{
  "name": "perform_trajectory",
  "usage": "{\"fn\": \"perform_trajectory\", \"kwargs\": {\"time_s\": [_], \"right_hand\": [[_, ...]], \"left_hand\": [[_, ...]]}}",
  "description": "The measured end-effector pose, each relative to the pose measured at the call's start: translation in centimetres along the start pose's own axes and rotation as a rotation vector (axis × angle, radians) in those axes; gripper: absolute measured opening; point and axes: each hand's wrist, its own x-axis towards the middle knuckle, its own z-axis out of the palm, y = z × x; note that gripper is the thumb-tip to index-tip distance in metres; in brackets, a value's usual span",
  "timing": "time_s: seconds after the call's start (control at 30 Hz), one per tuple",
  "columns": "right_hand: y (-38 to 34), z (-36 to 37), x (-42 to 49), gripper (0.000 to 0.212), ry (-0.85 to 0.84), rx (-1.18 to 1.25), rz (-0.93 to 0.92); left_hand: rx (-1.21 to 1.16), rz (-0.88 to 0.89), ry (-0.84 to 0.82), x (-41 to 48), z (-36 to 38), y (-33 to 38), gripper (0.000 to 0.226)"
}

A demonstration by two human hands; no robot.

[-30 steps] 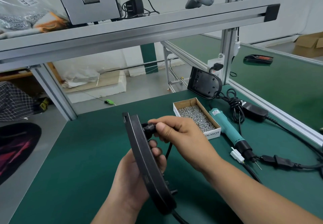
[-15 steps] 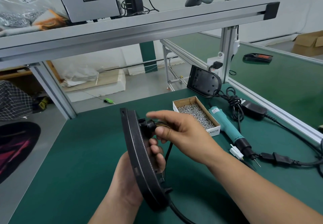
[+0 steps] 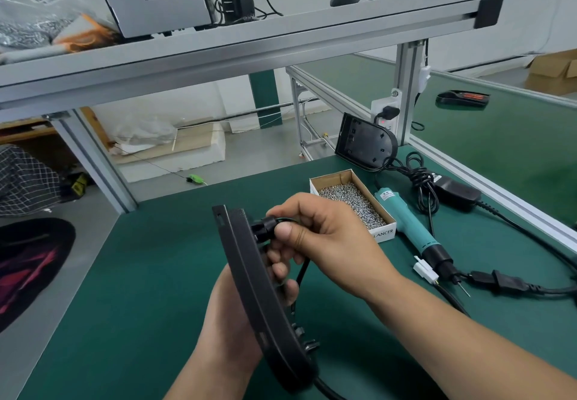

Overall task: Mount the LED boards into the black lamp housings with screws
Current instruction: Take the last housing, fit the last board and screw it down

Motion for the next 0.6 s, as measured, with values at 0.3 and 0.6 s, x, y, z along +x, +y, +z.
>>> {"fn": "perform_trajectory", "kwargs": {"time_s": [0.3, 0.6], "right_hand": [[-0.4, -0.3, -0.1, 0.024, -0.081, -0.014, -0.131], [-0.6, 0.2, -0.5, 0.017, -0.066, 0.036, -0.082]], "left_hand": [[0.202, 0.179, 0.002, 0.3, -0.5, 1.1, 0.069], [0.184, 0.239, 0.032, 0.2, -0.9, 1.2, 0.112]]}}
